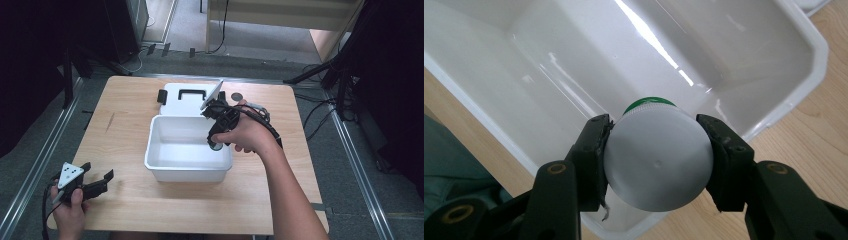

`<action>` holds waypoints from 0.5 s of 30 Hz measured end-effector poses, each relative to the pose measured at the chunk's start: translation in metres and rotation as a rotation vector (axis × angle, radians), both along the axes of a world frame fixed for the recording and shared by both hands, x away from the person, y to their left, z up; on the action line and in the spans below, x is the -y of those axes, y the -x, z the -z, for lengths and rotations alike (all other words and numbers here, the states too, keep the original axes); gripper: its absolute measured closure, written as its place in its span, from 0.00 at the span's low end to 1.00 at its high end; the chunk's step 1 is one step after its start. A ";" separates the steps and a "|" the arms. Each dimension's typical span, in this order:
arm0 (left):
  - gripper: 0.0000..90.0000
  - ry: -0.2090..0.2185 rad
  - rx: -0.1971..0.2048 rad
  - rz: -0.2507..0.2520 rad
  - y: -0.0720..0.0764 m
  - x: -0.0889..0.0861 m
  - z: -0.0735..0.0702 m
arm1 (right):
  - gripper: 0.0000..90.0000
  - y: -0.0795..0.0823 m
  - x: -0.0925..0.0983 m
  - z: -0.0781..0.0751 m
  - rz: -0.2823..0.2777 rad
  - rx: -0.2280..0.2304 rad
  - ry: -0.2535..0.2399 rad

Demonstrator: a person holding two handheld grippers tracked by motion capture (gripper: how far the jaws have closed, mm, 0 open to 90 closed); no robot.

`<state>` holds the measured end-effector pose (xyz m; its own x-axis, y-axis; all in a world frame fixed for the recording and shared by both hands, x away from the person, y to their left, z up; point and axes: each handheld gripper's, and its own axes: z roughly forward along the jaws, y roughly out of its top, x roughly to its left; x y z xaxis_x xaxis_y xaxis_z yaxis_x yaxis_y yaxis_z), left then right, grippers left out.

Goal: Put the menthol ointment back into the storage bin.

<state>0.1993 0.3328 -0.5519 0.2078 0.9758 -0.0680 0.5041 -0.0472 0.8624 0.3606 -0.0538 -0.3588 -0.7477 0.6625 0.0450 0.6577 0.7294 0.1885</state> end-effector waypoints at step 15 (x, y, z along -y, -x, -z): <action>0.17 -0.001 -0.002 0.002 0.000 0.000 0.000 | 0.57 -0.002 -0.008 0.029 -0.015 -0.026 0.015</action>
<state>0.1995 0.3328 -0.5519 0.2101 0.9754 -0.0675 0.5053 -0.0493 0.8615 0.3622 -0.0455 -0.3879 -0.7563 0.6519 0.0547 0.6510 0.7418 0.1611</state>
